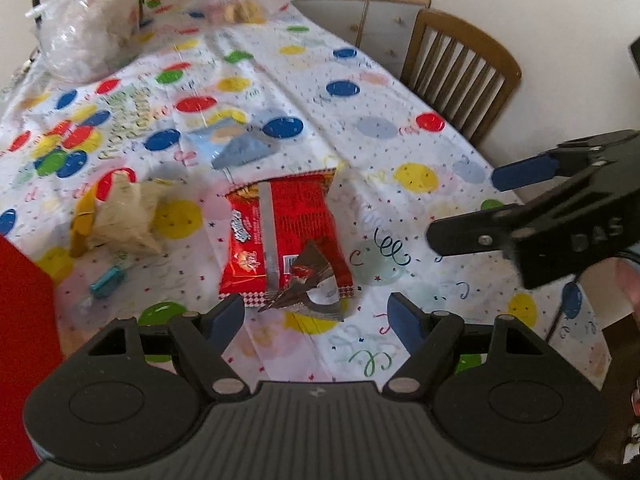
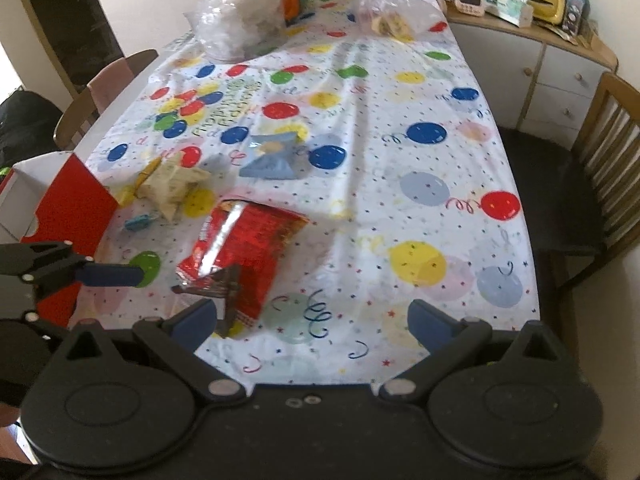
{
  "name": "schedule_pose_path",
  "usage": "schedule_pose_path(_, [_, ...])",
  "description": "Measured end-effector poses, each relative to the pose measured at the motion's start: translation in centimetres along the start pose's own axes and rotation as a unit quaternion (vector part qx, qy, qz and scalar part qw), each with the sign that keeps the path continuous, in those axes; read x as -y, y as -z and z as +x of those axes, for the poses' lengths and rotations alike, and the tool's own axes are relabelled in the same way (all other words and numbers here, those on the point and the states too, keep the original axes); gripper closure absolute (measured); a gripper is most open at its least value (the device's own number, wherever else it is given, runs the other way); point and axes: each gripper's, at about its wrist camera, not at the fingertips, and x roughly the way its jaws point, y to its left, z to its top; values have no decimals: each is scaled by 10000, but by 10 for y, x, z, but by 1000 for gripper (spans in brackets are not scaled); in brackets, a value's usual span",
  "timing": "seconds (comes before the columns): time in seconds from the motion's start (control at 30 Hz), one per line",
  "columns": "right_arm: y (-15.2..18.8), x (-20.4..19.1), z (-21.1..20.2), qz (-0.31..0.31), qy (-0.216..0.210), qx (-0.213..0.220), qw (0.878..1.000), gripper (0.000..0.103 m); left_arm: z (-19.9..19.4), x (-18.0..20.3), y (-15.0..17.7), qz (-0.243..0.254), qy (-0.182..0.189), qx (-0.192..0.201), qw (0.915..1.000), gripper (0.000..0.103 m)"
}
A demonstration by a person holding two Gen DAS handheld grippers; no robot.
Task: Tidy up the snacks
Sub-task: 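Grasp the small red-silver candy bag with left tool while right tool grasps the red chip bag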
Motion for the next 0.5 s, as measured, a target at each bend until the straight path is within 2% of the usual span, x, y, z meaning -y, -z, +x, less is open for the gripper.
schedule_pose_path(0.07, [1, 5, 3, 75, 8, -35, 10000, 1, 11, 0, -3, 11, 20, -104, 9999, 25])
schedule_pose_path(0.37, [7, 20, 15, 302, 23, -176, 9994, 2, 45, 2, -11, 64, -54, -458, 9989, 46])
schedule_pose_path(0.43, [6, 21, 16, 319, 23, -198, 9993, 2, 48, 0, -12, 35, -40, -487, 9988, 55])
schedule_pose_path(0.5, [6, 21, 18, 325, 16, -211, 9992, 2, 49, -3, -12, -30, 8, -514, 9987, 55])
